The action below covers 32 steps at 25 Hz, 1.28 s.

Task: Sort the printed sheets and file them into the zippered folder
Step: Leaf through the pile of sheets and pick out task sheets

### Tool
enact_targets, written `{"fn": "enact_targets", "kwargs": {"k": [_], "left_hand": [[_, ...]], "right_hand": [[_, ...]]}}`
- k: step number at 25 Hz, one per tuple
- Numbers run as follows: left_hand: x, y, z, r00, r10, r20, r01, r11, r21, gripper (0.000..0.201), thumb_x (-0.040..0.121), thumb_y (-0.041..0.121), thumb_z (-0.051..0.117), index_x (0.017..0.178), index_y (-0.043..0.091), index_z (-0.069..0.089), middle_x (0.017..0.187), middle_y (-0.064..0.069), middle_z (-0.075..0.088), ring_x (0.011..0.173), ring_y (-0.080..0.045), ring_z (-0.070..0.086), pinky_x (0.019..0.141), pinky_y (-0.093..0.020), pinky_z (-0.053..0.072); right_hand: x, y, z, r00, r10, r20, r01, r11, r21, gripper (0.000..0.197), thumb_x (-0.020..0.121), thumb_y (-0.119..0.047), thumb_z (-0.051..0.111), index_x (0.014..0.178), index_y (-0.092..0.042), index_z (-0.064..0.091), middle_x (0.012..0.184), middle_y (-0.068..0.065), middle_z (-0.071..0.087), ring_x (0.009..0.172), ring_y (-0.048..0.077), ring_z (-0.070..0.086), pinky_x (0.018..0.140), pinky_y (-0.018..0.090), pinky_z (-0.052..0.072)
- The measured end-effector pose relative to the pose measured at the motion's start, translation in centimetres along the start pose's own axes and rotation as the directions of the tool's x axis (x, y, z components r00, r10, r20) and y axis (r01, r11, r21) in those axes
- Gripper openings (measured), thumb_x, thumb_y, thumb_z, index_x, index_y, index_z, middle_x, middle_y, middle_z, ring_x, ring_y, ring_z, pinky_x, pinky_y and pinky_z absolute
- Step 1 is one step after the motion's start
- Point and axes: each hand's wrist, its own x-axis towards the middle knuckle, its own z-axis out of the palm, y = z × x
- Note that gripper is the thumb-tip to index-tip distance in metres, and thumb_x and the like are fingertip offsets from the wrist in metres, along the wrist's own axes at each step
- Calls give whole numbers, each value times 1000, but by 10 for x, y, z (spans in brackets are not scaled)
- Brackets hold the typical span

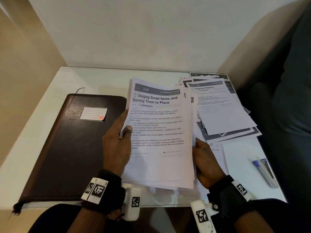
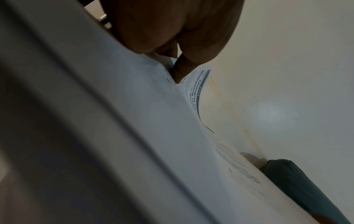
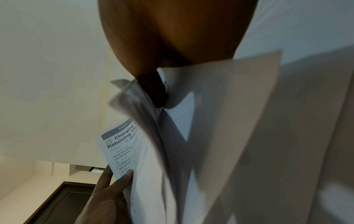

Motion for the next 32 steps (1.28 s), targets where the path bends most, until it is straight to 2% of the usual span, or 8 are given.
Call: {"fn": "enact_targets", "kwargs": {"k": [3, 9, 13, 16, 19, 26, 29, 32], "left_hand": [[1, -3, -2, 999, 54, -2, -54, 995, 87, 56, 106, 10, 54, 151, 42, 48, 141, 16, 62, 123, -12, 66, 92, -43, 63], [0, -1, -2, 997, 71, -20, -67, 989, 135, 58, 105, 9, 55, 154, 39, 45, 141, 15, 62, 119, -5, 66, 89, -39, 64], [1, -1, 0, 998, 50, -44, -44, 991, 123, 47, 105, 12, 56, 146, 36, 53, 131, 16, 67, 108, -5, 71, 82, -37, 65], [-1, 0, 1, 998, 49, -49, -44, 993, 112, 36, 104, 10, 57, 129, 35, 67, 121, 18, 69, 101, -5, 72, 76, -29, 64], [-1, -1, 2, 998, 44, -54, -40, 997, 66, 29, 102, 7, 61, 117, 29, 75, 122, 7, 71, 99, -11, 73, 73, -29, 63], [-2, -1, 2, 999, -23, -35, 20, 995, -94, 34, 103, 6, 59, 107, 34, 77, 123, 7, 73, 105, -13, 73, 81, -35, 63], [-2, 0, 2, 1000, -22, -19, 20, 994, -111, 38, 104, 6, 57, 117, 37, 75, 128, 7, 72, 111, -10, 71, 85, -31, 62], [-2, 2, 2, 1000, -9, -17, 7, 994, -111, 42, 104, 7, 57, 128, 40, 69, 128, 17, 71, 114, -10, 71, 88, -35, 63]], "right_hand": [[0, 1, 0, 1000, -2, 1, 2, 1000, -11, 32, 103, -1, 48, 124, -13, 69, 117, 13, 75, 107, 36, 72, 96, 59, 55], [2, 4, 1, 1000, -10, 0, 10, 1000, -14, 35, 103, 1, 46, 126, -11, 69, 118, 13, 74, 109, 35, 71, 98, 57, 55], [2, 3, 1, 1000, -9, -3, 9, 1000, -15, 35, 102, 3, 46, 124, -11, 70, 117, 13, 75, 108, 34, 72, 98, 56, 55], [3, 2, 1, 1000, -5, -9, 4, 1000, -19, 35, 101, 4, 46, 123, -10, 70, 116, 13, 75, 107, 35, 72, 98, 58, 55], [3, 3, 1, 1000, -1, -16, 1, 1000, -21, 35, 101, 3, 46, 121, -10, 71, 115, 14, 75, 106, 37, 72, 98, 60, 54], [1, 2, 0, 1000, -6, 1, 6, 1000, -14, 34, 102, 1, 46, 120, -12, 72, 115, 14, 75, 106, 37, 72, 97, 60, 54], [2, 2, 0, 1000, -2, -1, 2, 1000, -1, 36, 101, 4, 45, 121, -11, 71, 116, 15, 75, 107, 37, 72, 97, 60, 54], [2, 2, -1, 1000, 4, 6, -4, 1000, 8, 35, 101, 3, 47, 122, -12, 71, 117, 15, 75, 107, 38, 72, 96, 60, 55]]}}
